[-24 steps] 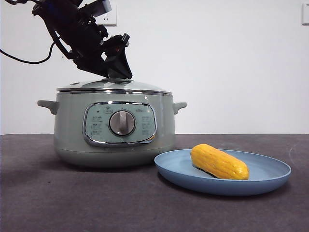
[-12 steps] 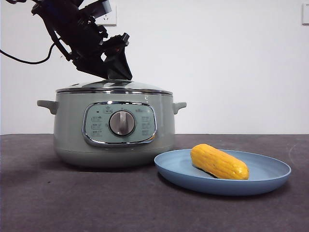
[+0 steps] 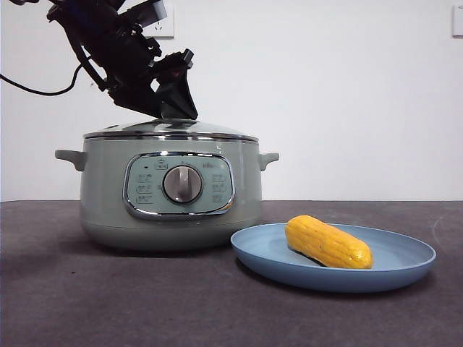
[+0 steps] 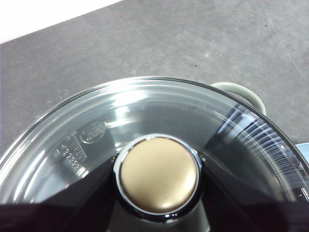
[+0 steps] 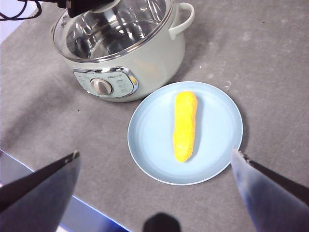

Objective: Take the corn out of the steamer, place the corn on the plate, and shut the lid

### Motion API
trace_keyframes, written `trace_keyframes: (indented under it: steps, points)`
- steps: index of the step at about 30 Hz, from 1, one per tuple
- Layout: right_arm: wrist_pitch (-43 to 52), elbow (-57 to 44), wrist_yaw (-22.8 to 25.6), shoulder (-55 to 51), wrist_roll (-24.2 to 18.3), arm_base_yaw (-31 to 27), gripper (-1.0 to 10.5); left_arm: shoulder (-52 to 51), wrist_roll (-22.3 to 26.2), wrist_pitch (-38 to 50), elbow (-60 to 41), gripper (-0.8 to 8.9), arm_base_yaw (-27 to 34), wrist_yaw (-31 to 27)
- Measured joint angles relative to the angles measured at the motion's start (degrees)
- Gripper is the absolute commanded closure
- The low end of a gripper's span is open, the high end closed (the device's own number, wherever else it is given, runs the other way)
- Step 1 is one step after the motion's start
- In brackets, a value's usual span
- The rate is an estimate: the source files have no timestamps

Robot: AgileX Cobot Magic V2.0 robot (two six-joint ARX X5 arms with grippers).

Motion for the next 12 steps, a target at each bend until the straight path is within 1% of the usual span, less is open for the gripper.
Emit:
trace_keyframes:
  steps: [7,12]
  points:
    - [0.0,0.0,0.0,0.0,0.0,0.0,3.8,-0.42,0.09,-1.2,0.0,2.47,0.5,-0.2]
    - [-0.02,0.0,0.0,0.0,0.0,0.0,3.8,-3.89,0.15,-3.02,0.0,2.47,0.63,-0.22]
